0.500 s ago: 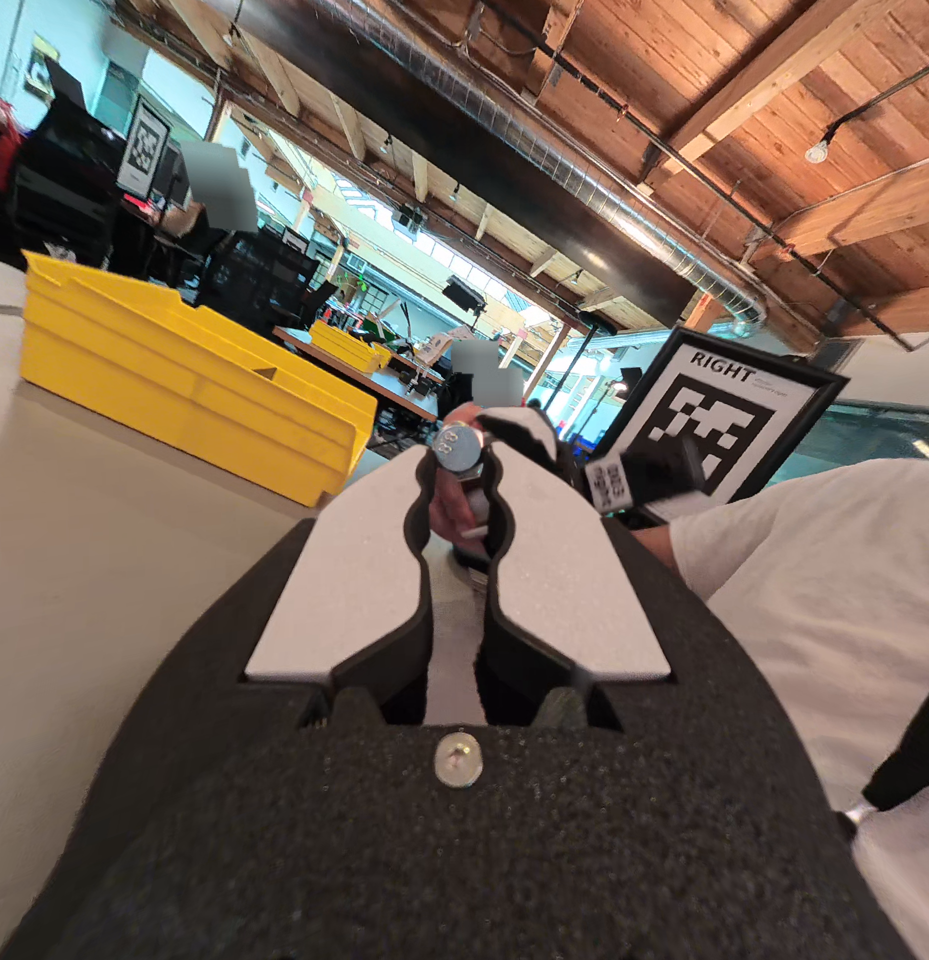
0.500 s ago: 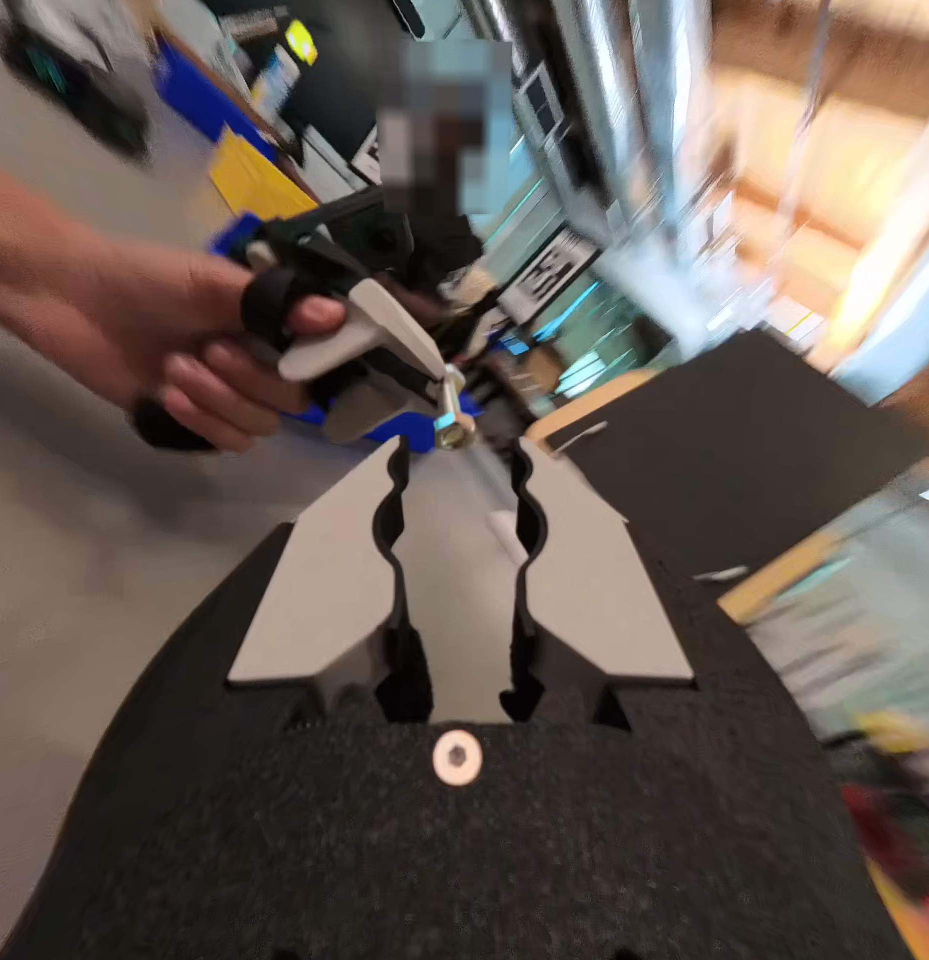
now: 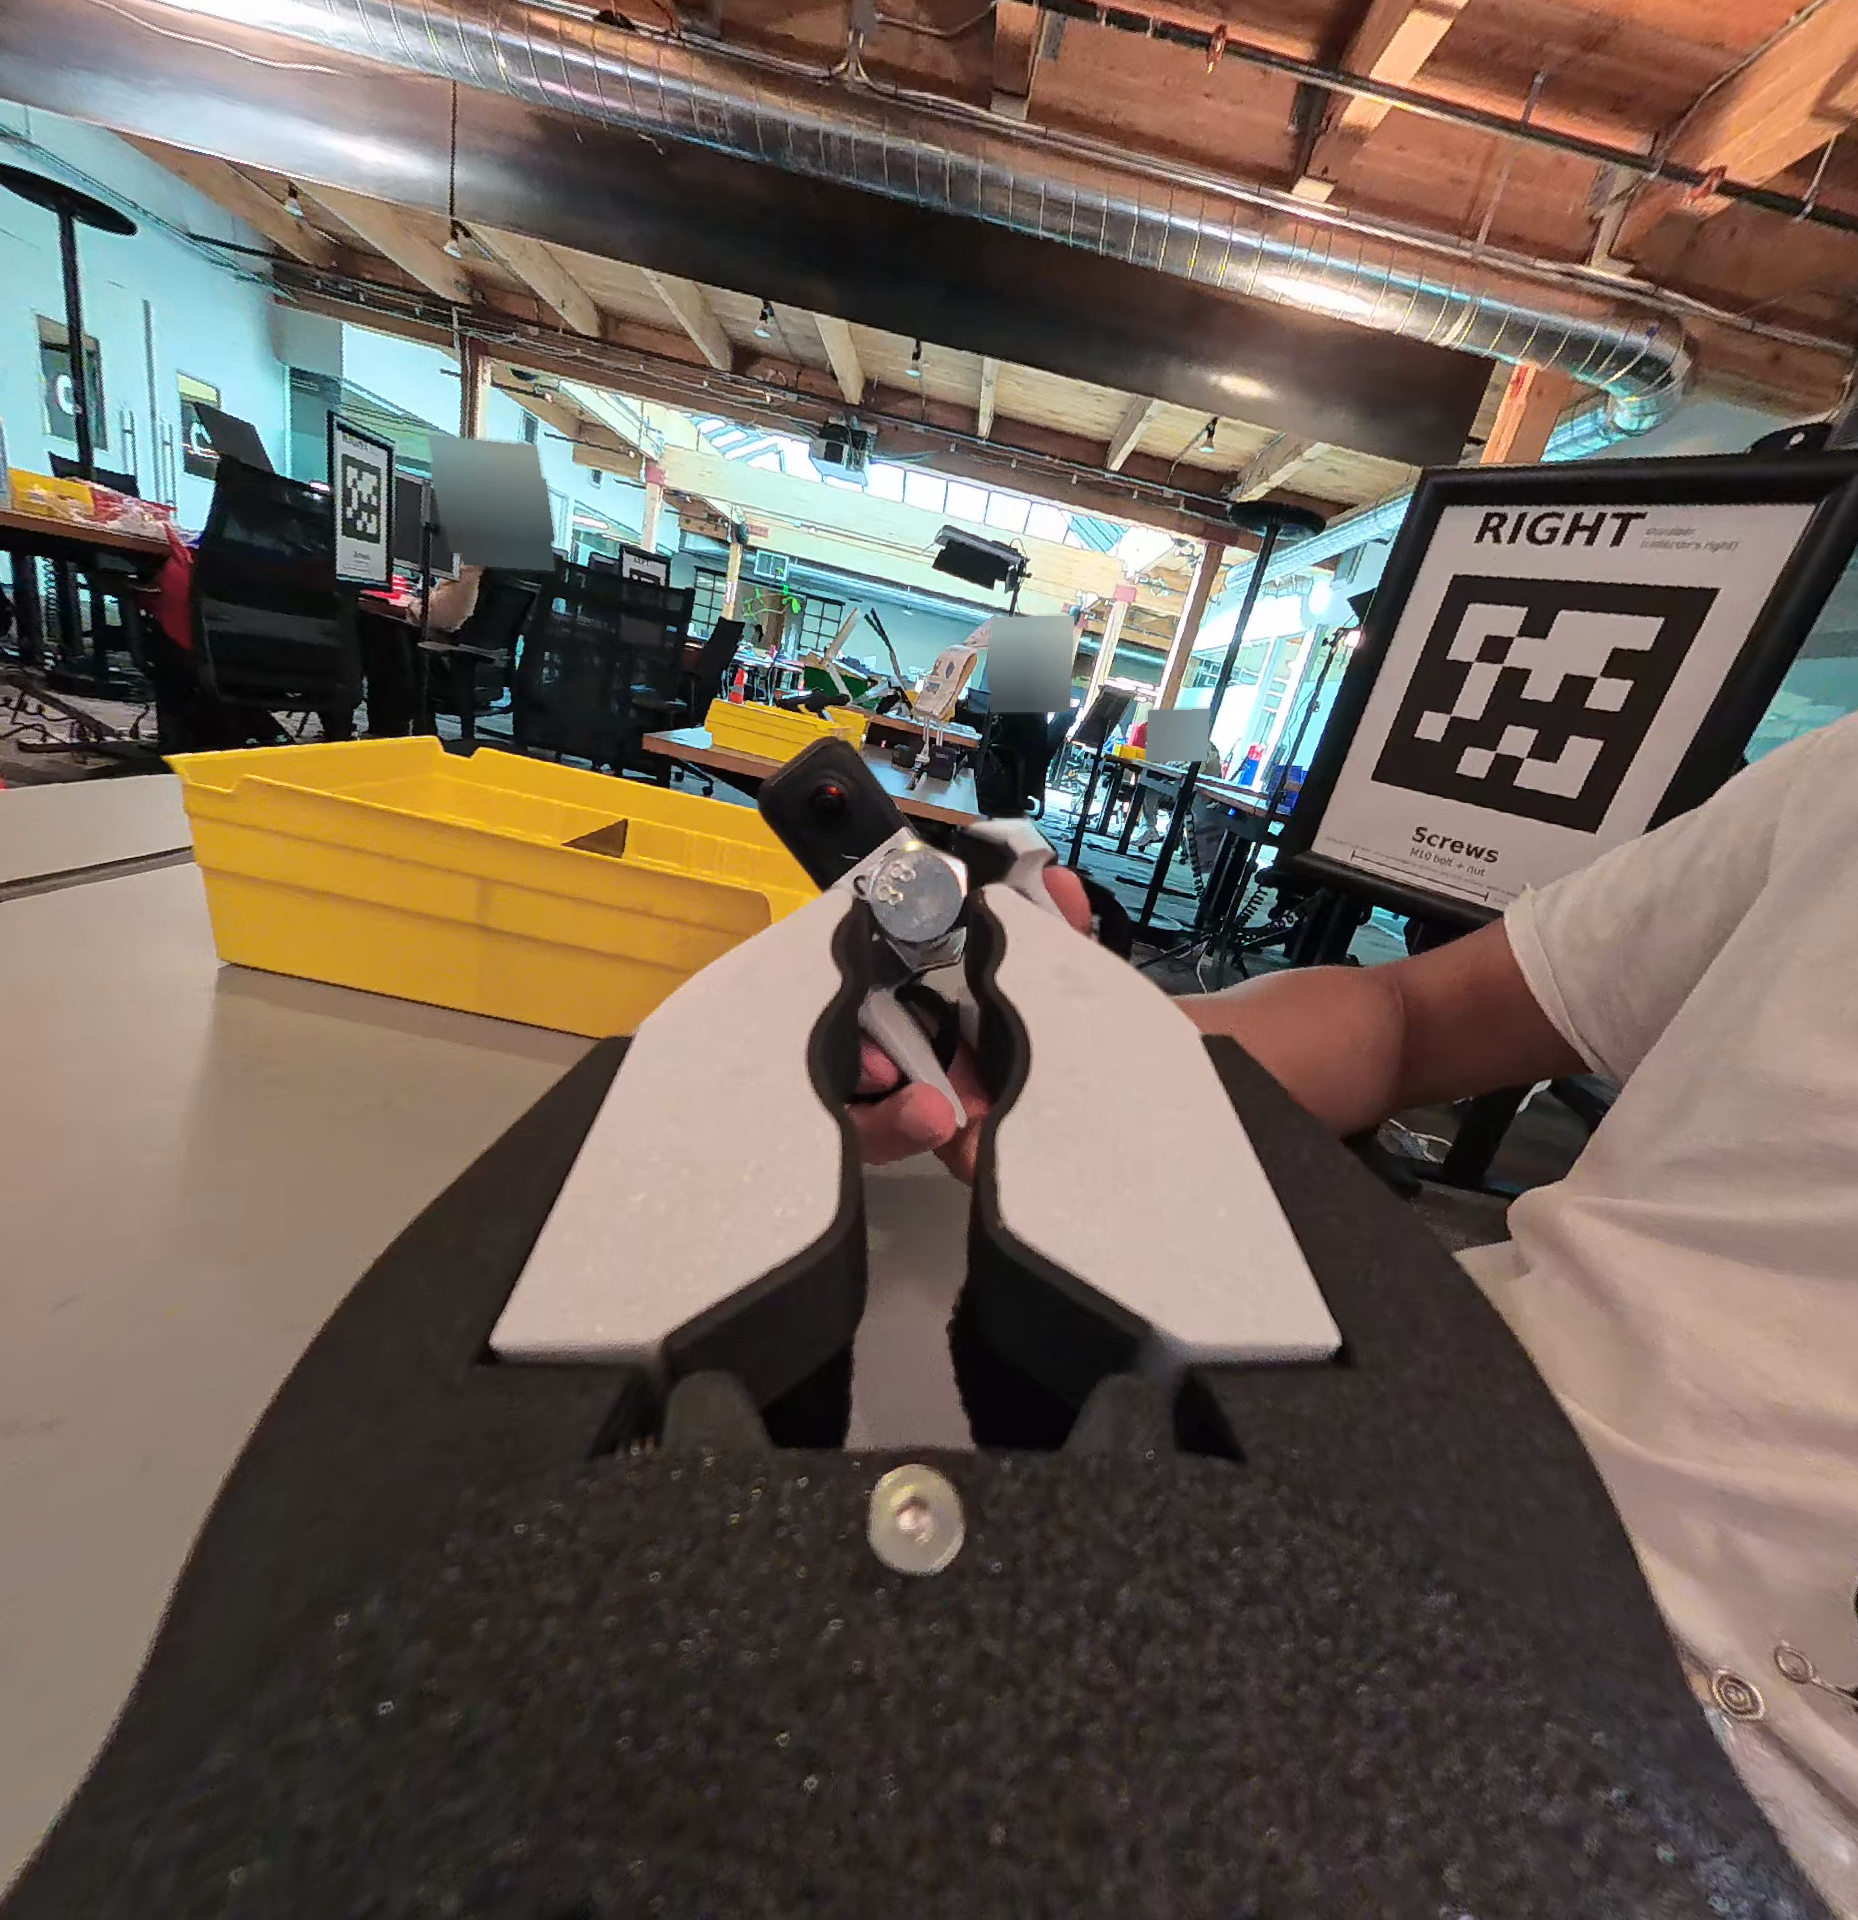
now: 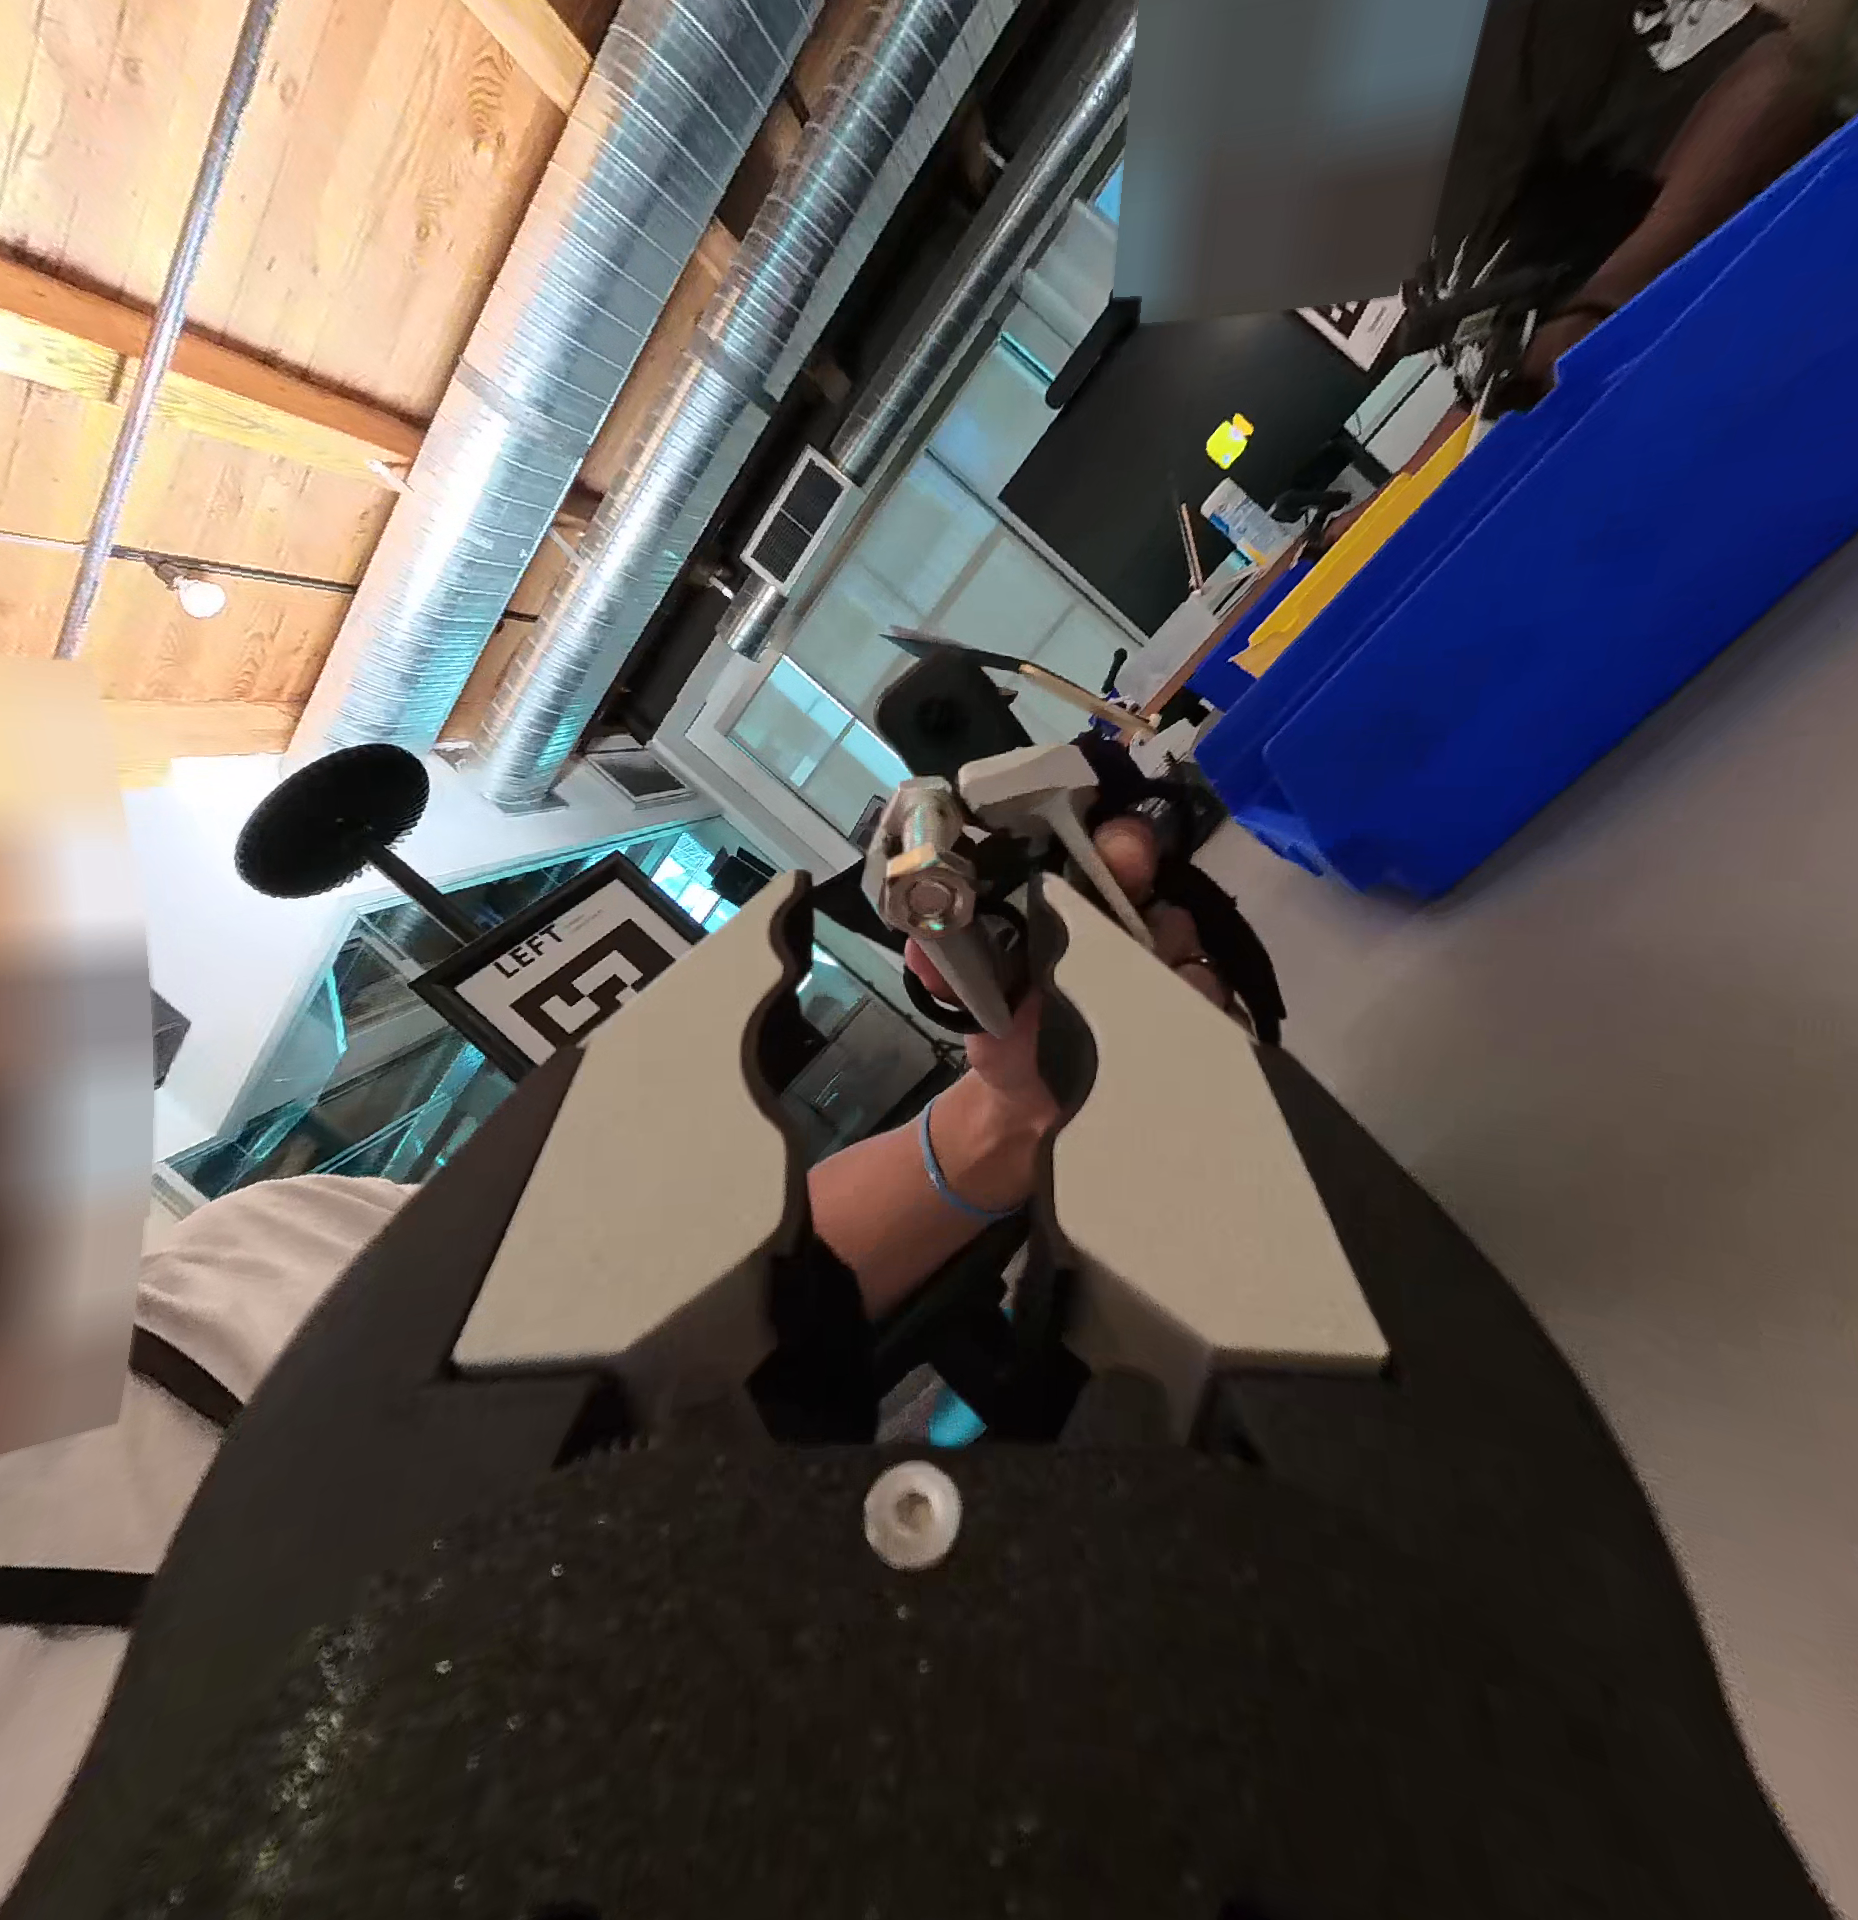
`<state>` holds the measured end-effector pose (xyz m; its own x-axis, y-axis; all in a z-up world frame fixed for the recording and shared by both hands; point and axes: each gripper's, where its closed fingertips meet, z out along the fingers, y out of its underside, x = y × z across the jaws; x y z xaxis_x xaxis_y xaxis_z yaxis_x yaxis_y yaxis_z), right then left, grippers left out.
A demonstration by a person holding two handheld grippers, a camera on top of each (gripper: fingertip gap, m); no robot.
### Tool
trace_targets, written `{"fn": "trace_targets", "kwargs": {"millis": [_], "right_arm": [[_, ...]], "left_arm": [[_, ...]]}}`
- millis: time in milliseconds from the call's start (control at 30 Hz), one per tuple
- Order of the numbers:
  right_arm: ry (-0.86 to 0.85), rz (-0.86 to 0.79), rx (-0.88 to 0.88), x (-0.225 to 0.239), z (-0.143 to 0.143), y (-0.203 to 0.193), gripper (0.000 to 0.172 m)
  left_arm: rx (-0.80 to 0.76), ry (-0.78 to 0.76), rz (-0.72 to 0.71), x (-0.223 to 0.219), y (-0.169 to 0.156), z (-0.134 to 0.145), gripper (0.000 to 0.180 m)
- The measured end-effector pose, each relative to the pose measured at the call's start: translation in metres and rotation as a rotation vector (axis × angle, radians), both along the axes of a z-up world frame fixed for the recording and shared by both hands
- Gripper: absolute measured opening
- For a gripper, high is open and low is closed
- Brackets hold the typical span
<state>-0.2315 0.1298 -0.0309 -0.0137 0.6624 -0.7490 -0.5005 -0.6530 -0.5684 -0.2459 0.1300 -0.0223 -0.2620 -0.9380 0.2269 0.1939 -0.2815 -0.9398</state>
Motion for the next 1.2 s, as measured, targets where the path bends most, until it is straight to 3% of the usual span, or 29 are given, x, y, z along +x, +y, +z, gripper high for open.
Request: {"fn": "trace_targets", "kwargs": {"millis": [133, 167, 333, 433, 667, 733, 800, 833, 967, 1067, 1200], "right_arm": [[-0.024, 0.034, -0.006, -0.007, -0.004, -0.003, 0.039], [-0.043, 0.019, 0.003, -0.008, -0.005, -0.002, 0.019], [-0.239, -0.173, 0.226, -0.002, 0.001, 0.0, 0.016], [-0.607, -0.363, 0.592, -0.003, 0.001, -0.004, 0.016], [-1.605, -0.874, 1.652, 0.003, 0.003, -0.008, 0.017], [-1.749, -1.006, 1.812, 0.004, 0.002, -0.006, 0.017], [-1.673, -1.019, 1.756, 0.001, -0.002, -0.006, 0.02], [-1.61, -0.963, 1.701, -0.002, -0.005, -0.007, 0.032], [-1.346, -0.872, 1.366, 0.002, 0.007, -0.004, 0.054], [-1.106, -0.62, 0.926, 0.001, -0.012, 0.006, 0.053], [-0.637, -0.247, 0.455, -0.016, -0.023, -0.004, 0.048]], "left_arm": [[0.005, 0.007, -0.01, 0.002, -0.002, -0.001, 0.017], [0.007, 0.013, -0.014, 0.002, -0.003, -0.002, 0.016], [-0.026, 0.035, -0.041, 0.004, -0.003, -0.005, 0.017], [-0.112, 0.052, -0.109, 0.003, -0.007, -0.004, 0.017], [-0.234, 0.071, -0.187, 0.005, -0.012, -0.004, 0.016], [-0.249, 0.079, -0.18, 0.006, -0.01, -0.006, 0.016], [-0.256, 0.078, -0.168, 0.006, -0.007, -0.006, 0.017], [-0.254, 0.079, -0.155, 0.005, -0.004, -0.006, 0.017], [-0.225, 0.078, -0.109, -0.001, 0.003, -0.006, 0.017], [-0.134, 0.092, -0.06, -0.003, 0.005, -0.007, 0.017], [0.019, 0.044, 0.02, -0.004, 0.004, 0.0, 0.017]]}}
